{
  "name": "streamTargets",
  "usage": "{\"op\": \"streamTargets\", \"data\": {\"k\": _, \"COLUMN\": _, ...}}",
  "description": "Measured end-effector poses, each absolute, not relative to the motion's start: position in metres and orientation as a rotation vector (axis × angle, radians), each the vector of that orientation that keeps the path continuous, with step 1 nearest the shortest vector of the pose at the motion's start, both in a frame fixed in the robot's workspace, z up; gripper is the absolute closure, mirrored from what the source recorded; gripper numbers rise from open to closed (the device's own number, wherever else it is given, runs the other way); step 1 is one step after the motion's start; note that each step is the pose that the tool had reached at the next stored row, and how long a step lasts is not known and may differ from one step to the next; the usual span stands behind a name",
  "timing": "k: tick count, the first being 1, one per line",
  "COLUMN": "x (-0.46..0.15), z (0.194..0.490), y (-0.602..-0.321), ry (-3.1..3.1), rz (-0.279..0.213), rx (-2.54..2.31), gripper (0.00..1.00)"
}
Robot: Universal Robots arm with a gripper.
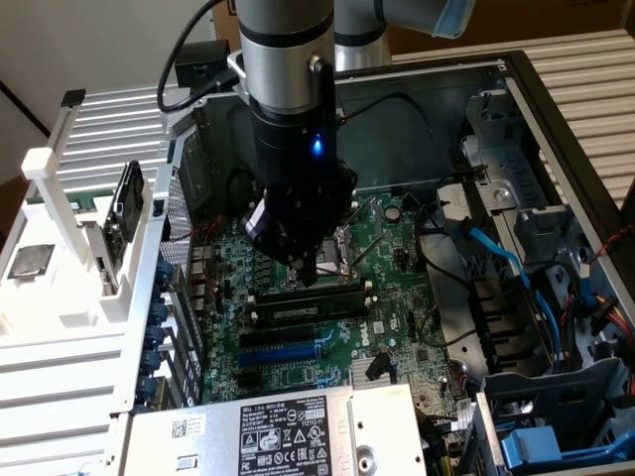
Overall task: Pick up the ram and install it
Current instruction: 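Press down the ram until it locks into place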
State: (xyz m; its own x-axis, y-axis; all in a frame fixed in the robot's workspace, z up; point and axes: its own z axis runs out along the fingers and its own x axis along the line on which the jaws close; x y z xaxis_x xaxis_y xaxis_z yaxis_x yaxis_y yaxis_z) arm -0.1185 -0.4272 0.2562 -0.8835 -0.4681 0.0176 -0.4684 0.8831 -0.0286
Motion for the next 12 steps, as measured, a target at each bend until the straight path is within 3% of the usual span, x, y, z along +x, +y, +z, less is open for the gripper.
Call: {"op": "streamTargets", "data": {"k": 12, "x": -0.1185, "z": 0.2562, "y": -0.4272, "ry": -3.09, "rz": 0.049, "rx": 0.487, "gripper": 0.9}}
